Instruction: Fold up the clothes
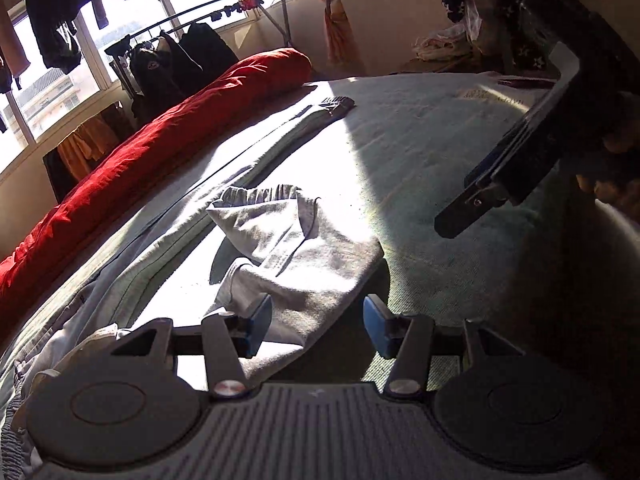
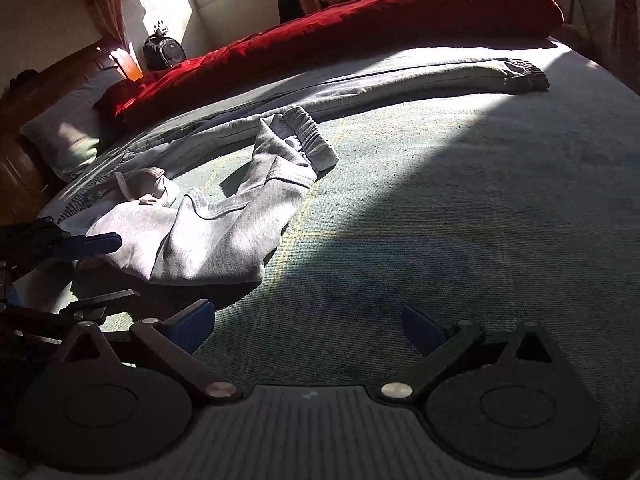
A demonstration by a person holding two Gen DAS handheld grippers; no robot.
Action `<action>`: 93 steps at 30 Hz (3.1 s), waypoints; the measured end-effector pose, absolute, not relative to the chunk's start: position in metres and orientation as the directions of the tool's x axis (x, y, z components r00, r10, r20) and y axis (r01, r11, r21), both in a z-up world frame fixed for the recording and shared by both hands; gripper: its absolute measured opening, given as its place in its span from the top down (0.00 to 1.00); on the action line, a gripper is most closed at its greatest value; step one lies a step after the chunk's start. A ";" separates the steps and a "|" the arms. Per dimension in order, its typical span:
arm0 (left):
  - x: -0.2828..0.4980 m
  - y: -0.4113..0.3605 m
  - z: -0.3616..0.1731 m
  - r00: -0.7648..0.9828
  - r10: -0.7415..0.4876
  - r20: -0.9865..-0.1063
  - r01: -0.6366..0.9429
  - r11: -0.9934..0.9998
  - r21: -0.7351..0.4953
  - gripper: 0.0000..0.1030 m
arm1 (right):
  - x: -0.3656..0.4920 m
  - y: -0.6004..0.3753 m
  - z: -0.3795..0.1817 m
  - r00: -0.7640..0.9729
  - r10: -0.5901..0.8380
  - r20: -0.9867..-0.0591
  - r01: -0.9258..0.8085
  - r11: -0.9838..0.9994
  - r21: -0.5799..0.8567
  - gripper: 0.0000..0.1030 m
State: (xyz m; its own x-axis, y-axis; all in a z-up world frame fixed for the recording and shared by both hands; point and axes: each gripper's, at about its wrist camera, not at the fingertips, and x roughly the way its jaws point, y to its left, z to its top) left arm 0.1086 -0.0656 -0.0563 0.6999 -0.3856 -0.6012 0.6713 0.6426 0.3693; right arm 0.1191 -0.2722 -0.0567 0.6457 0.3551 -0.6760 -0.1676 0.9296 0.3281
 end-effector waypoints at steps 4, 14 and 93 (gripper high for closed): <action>0.117 -0.090 -0.067 0.695 -0.352 -0.626 0.681 0.602 0.417 0.49 | 0.116 -0.274 -0.061 0.635 0.375 -0.675 -0.184 0.922 0.339 0.00; 0.138 -0.107 -0.082 0.743 -0.256 -0.618 0.636 0.557 0.534 0.47 | 0.119 -0.281 -0.068 0.621 0.431 -0.655 -0.209 0.896 0.391 0.00; 0.169 0.032 -0.051 0.779 -0.251 -0.575 0.388 0.913 0.127 0.43 | 0.385 -0.267 -0.097 0.438 0.763 -0.476 -0.110 0.570 0.814 0.25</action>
State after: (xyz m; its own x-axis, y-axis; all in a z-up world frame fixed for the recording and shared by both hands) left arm 0.1685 0.0321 -0.0514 0.7786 -0.2512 -0.5751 0.3882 0.9128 0.1269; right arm 0.3846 -0.2667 -0.0974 0.4384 0.7627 -0.4755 -0.1095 0.5705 0.8140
